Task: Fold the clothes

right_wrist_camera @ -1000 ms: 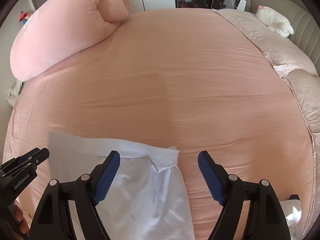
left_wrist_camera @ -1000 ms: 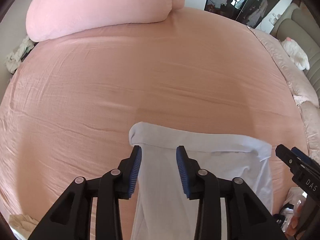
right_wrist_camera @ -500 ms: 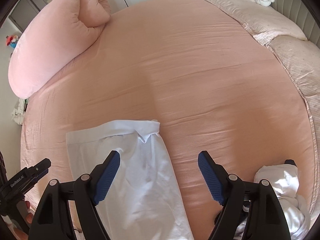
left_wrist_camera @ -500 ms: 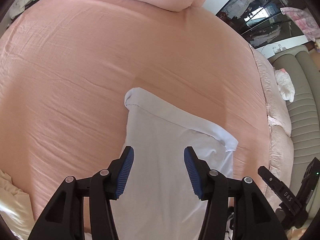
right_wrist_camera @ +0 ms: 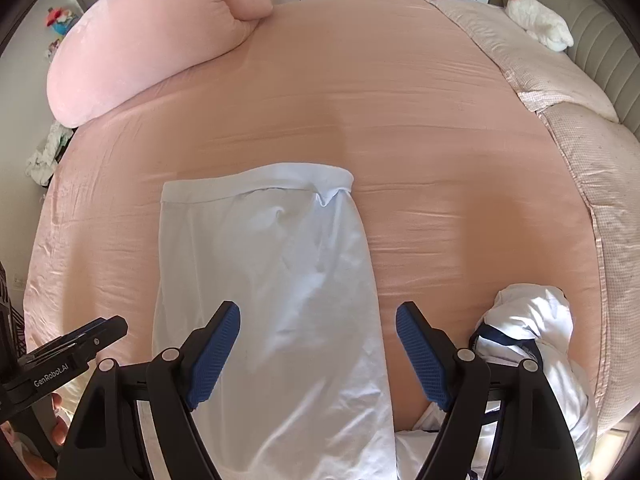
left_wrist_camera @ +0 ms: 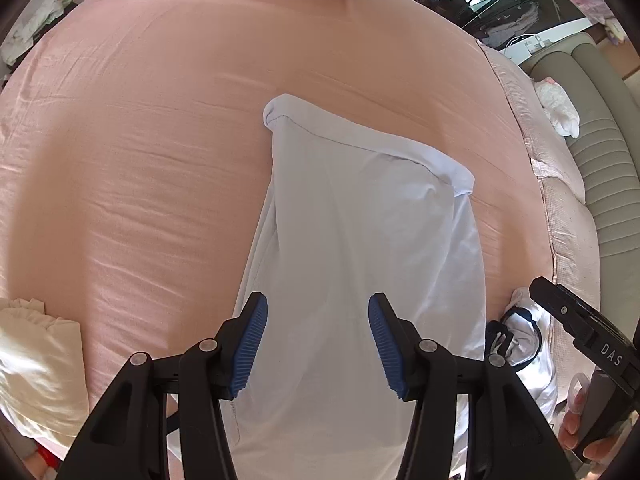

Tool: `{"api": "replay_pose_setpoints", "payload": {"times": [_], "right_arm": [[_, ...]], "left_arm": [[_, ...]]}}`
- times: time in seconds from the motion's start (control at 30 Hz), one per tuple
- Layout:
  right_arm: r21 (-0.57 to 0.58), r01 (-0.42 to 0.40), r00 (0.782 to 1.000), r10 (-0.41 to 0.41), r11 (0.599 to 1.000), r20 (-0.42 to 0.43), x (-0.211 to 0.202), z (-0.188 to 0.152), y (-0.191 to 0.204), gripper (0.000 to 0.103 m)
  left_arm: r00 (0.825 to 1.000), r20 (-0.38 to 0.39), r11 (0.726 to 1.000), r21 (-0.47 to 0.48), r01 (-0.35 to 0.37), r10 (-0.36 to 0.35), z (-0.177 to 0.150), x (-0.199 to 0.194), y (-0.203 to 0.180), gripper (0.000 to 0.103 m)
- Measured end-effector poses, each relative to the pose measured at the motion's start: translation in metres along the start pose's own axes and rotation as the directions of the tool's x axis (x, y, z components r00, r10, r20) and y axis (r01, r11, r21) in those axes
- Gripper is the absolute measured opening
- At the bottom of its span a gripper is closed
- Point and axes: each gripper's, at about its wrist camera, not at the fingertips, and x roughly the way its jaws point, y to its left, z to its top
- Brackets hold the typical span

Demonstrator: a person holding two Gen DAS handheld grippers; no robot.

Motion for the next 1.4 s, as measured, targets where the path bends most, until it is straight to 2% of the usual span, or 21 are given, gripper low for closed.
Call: {"api": "replay_pose_setpoints", "payload": {"times": [0.2, 0.37, 0.47, 0.53, 0.63, 0.8, 0.93, 1.03, 1.13, 1.27, 1.33, 1.4], "right_arm": [[-0.152, 0.088, 0.996, -0.084, 0.985, 0.032, -0.033, -0.033, 0.028, 0.08], [-0.172, 0.067, 0.997, -0.06, 0.983, 0.044, -0.052, -0.063, 0.037, 0.08], [-0.173, 0.046, 0.999, -0.041, 0.984, 0.029, -0.053, -0.08, 0.039, 0.08], [-0.201, 0.075, 0.997, -0.072, 0.977, 0.022, -0.055, -0.09, 0.044, 0.08], [-0.231, 0.114, 0.993, -0.109, 0.966, 0.035, -0.062, -0.104, 0.047, 0.08], [-0.219, 0.075, 0.994, -0.056, 0.973, 0.093, -0.08, -0.137, 0.042, 0.08], [-0.196, 0.0, 0.991, 0.026, 0.981, 0.131, -0.092, -0.165, 0.037, 0.08], [-0.151, -0.052, 0.978, 0.081, 0.987, 0.193, -0.103, -0.181, 0.035, 0.08], [-0.103, -0.105, 0.956, 0.129, 0.989, 0.264, -0.114, -0.196, 0.032, 0.08], [-0.08, -0.122, 0.954, 0.139, 0.989, 0.265, -0.113, -0.205, 0.03, 0.08], [-0.07, -0.129, 0.954, 0.143, 0.989, 0.264, -0.111, -0.21, 0.03, 0.08], [-0.076, -0.098, 0.952, 0.116, 0.992, 0.285, -0.113, -0.216, 0.029, 0.08]], "left_arm": [[1.0, 0.01, 1.0, 0.011, 0.018, -0.018, -0.026, -0.017, 0.009, 0.05], [1.0, 0.025, 0.992, 0.128, -0.016, 0.013, -0.057, -0.032, 0.002, 0.05], [0.997, 0.017, 0.974, 0.215, -0.073, 0.071, -0.077, -0.036, -0.006, 0.05], [0.995, 0.017, 0.957, 0.272, -0.095, 0.094, -0.087, -0.041, -0.013, 0.05], [0.992, 0.065, 0.926, 0.356, -0.123, 0.107, -0.103, -0.054, -0.025, 0.05], [0.984, 0.17, 0.876, 0.465, -0.126, 0.052, -0.145, -0.077, -0.03, 0.05], [0.971, 0.239, 0.859, 0.49, -0.148, 0.031, -0.184, -0.082, -0.028, 0.05], [0.959, 0.282, 0.844, 0.51, -0.166, 0.018, -0.217, -0.08, -0.03, 0.05], [0.956, 0.294, 0.859, 0.496, -0.129, -0.026, -0.242, -0.075, -0.026, 0.05], [0.962, 0.249, 0.914, 0.405, -0.001, -0.109, -0.257, -0.063, -0.013, 0.05], [0.96, 0.235, 0.936, 0.347, 0.065, -0.153, -0.262, -0.058, -0.004, 0.05], [0.953, 0.245, 0.951, 0.292, 0.102, -0.177, -0.264, -0.057, 0.006, 0.05]]}}
